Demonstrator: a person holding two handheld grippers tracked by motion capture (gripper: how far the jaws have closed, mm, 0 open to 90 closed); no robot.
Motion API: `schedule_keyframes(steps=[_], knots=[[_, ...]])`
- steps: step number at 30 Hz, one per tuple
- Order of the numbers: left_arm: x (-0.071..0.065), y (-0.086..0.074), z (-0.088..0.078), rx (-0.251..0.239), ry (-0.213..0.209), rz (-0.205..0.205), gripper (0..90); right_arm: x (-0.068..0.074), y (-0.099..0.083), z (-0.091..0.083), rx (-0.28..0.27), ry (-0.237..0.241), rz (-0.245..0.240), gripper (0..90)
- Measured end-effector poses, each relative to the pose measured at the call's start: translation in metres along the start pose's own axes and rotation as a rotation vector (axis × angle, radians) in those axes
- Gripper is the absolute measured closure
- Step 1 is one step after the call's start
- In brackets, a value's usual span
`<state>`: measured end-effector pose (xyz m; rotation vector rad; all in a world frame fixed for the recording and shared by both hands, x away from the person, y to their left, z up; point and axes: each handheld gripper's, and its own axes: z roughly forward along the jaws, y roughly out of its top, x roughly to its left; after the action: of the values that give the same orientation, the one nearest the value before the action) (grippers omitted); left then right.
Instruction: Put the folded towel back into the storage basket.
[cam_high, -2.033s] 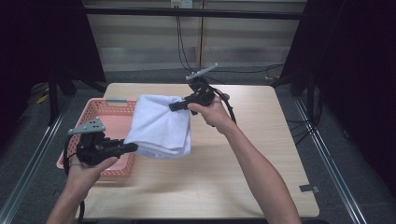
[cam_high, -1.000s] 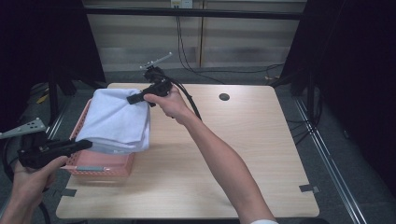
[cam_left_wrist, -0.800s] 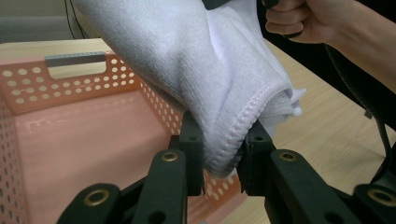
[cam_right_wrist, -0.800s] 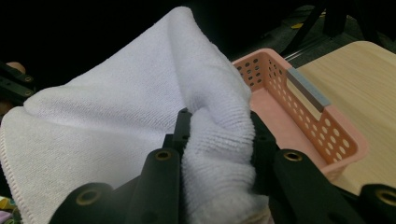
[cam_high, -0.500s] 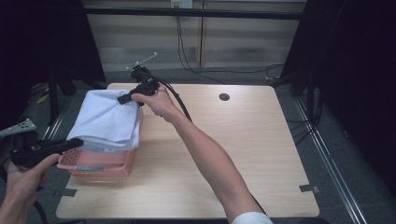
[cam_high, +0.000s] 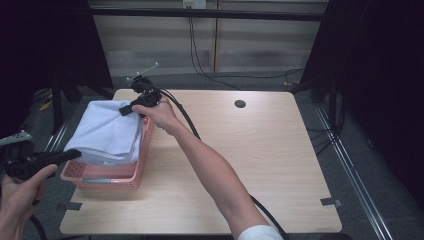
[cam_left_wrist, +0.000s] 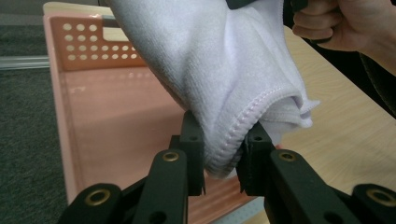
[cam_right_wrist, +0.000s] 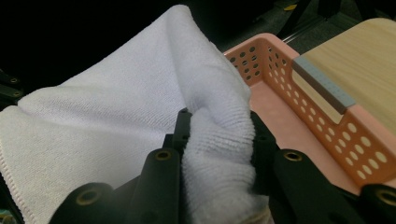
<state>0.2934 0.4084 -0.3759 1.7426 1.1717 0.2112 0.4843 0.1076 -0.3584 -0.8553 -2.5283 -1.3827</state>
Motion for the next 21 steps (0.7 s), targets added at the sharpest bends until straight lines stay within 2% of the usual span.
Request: schedule_keyframes(steps=[1, 3, 6, 7, 9, 10, 14, 15, 19, 20, 21], knots=[[0.005, -0.003, 0.001, 0.001, 0.007, -0.012, 75.3, -0.001, -0.003, 0.006, 0.006, -0.004, 0.007, 71.4], [0.008, -0.006, 0.001, -0.004, 0.006, -0.023, 75.3, -0.002, -0.005, 0.010, 0.002, -0.003, 0.008, 71.4], [0.014, -0.013, 0.005, 0.011, 0.027, -0.036, 75.3, -0.002, -0.011, 0.022, -0.005, -0.023, 0.013, 71.4], [0.017, -0.017, 0.007, 0.013, 0.029, -0.054, 75.3, -0.003, -0.013, 0.024, -0.001, -0.021, 0.020, 71.3], [0.018, -0.019, 0.009, 0.018, 0.028, -0.054, 75.3, -0.005, -0.016, 0.027, 0.004, -0.021, 0.024, 71.4], [0.018, -0.024, 0.012, 0.045, 0.045, -0.047, 75.3, -0.008, -0.022, 0.033, 0.013, -0.015, 0.030, 71.3], [0.016, -0.029, 0.018, 0.058, 0.053, -0.046, 75.2, -0.011, -0.029, 0.039, 0.028, -0.017, 0.035, 71.2], [0.016, -0.030, 0.020, 0.073, 0.067, -0.036, 75.1, -0.013, -0.031, 0.041, 0.026, -0.023, 0.038, 71.2], [0.017, -0.033, 0.024, 0.110, 0.083, -0.028, 74.4, -0.016, -0.039, 0.048, 0.043, -0.023, 0.032, 70.2], [0.017, -0.036, 0.027, 0.127, 0.105, -0.029, 73.4, -0.017, -0.043, 0.051, 0.041, -0.019, 0.036, 69.8], [0.017, -0.036, 0.027, 0.127, 0.105, -0.029, 71.6, -0.017, -0.043, 0.051, 0.041, -0.019, 0.036, 69.8]])
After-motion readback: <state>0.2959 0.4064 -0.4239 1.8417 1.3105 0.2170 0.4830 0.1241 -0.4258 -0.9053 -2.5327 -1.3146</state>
